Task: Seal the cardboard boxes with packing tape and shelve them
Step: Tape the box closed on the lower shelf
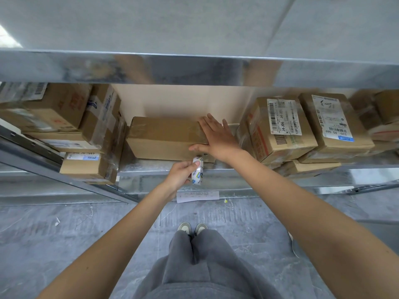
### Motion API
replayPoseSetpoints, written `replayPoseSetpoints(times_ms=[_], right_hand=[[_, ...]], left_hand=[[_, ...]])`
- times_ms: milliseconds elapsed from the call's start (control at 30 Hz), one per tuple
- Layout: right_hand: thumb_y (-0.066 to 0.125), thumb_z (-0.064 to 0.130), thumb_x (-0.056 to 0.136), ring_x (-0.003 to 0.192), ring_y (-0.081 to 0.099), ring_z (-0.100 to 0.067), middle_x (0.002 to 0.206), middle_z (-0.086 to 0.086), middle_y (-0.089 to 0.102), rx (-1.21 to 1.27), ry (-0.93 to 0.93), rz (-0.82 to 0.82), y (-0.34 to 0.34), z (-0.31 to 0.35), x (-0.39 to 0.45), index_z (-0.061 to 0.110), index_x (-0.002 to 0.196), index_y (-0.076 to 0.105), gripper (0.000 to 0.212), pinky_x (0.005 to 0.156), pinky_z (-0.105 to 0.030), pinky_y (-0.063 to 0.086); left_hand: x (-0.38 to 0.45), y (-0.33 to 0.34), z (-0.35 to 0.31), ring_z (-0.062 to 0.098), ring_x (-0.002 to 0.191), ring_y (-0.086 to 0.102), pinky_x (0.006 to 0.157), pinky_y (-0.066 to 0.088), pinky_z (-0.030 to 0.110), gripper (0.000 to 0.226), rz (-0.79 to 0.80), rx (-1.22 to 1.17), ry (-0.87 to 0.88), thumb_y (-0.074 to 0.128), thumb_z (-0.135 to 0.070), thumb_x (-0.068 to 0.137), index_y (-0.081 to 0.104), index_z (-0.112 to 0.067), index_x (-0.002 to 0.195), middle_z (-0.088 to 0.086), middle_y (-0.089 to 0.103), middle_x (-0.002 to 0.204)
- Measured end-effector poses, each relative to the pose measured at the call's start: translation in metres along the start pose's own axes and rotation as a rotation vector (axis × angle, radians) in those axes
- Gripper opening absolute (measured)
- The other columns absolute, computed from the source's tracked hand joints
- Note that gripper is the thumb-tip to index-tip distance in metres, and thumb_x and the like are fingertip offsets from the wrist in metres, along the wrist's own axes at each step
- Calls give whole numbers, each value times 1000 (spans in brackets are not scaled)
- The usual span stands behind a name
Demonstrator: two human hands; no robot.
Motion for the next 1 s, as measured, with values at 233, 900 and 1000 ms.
replayPoseSetpoints(times_ms=[233, 900, 1000], right_hand=[[37, 77, 84, 149, -12, -13, 164, 0, -6, -113, 6, 18, -4, 5, -7, 13, 156, -3, 104, 119, -46, -11], [33, 65, 94, 150, -10, -16, 164, 0, -4, -162, 130, -36, 0, 1, -38, 13, 156, 4, 86, 115, -53, -11], [32, 61, 96, 150, -7, -15, 164, 1, -1, -161, 151, -53, 1, -1, -46, 15, 156, 6, 79, 116, -53, -10]], left_hand=[[-5, 7, -9, 21, 90, 62, 101, 45, 45, 12, -13, 13, 33, 55, -28, 99, 65, -20, 95, 2, 69, 93], [5, 16, -8, 16, 71, 62, 61, 51, 25, 28, -43, -5, 31, 37, -17, 104, 57, -6, 120, 6, 68, 91], [9, 19, -4, 23, 79, 62, 76, 48, 35, 34, -49, -3, 36, 36, -17, 104, 55, -1, 128, 13, 67, 102]])
Point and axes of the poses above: each hand's wrist, its own x-axis towards the middle knuckle, its own y-axis out of the palm, z = x × y, the point moved 9 cm from there along x, towards the middle knuckle
